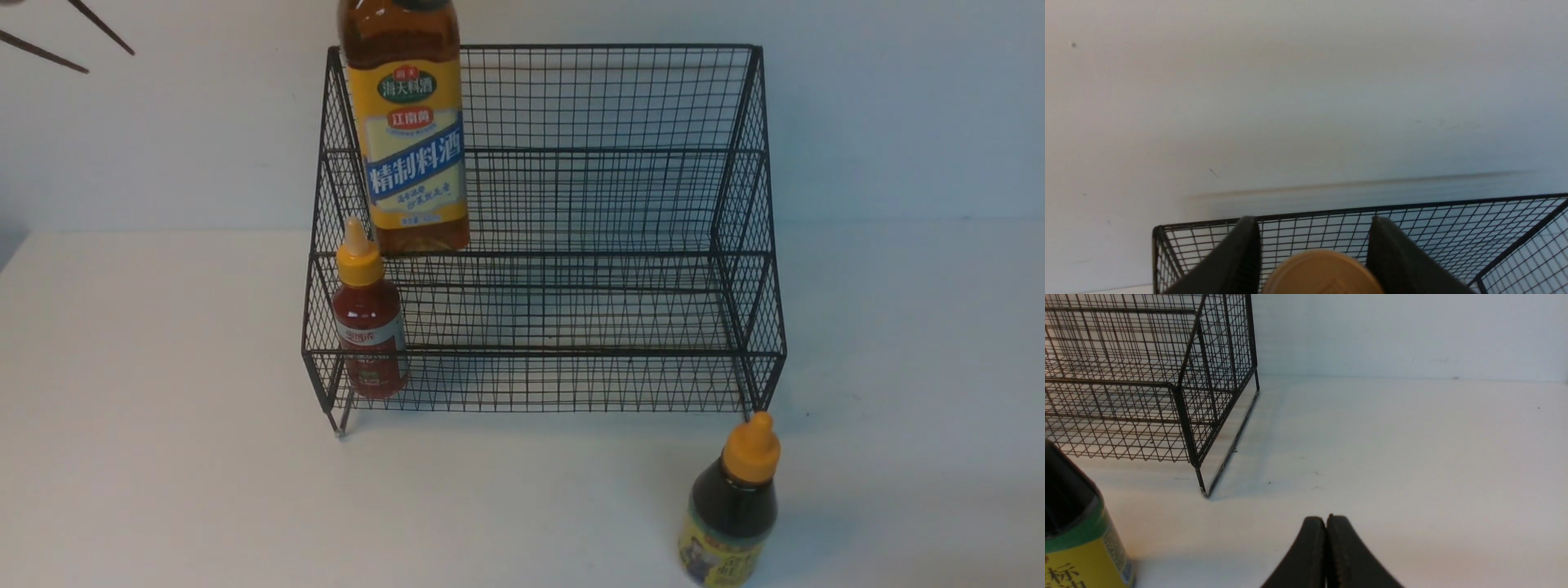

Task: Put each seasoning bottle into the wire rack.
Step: Use the left arm to put the condiment bottle back on the shelf

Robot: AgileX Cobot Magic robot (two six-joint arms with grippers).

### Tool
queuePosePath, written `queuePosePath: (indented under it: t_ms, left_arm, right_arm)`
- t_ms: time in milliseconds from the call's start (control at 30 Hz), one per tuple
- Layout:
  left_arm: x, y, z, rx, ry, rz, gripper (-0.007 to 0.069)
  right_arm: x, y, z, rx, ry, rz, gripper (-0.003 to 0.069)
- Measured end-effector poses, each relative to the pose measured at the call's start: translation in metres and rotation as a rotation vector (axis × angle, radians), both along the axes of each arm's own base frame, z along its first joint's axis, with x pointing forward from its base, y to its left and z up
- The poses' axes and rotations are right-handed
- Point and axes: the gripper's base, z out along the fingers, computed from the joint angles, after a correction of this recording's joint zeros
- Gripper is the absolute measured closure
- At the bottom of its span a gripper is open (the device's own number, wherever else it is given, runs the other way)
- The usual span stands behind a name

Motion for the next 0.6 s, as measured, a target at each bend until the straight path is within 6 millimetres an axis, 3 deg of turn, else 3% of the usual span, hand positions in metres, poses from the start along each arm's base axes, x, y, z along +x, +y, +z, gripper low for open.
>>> queuePosePath:
  t_ms: [167,600]
  left_arm:
    - [0.002,0.005,-0.003,0.080,0.003,-0.083,0.0316]
    - [0.023,0.030,-0.028,0.025,0.124,-0.136,0.0318]
  right_arm:
    - [0.000,0.000,0.000,0.000,0.000,0.000,0.0666]
    - [0.000,0.000,0.000,0.000,0.000,0.000,0.0666]
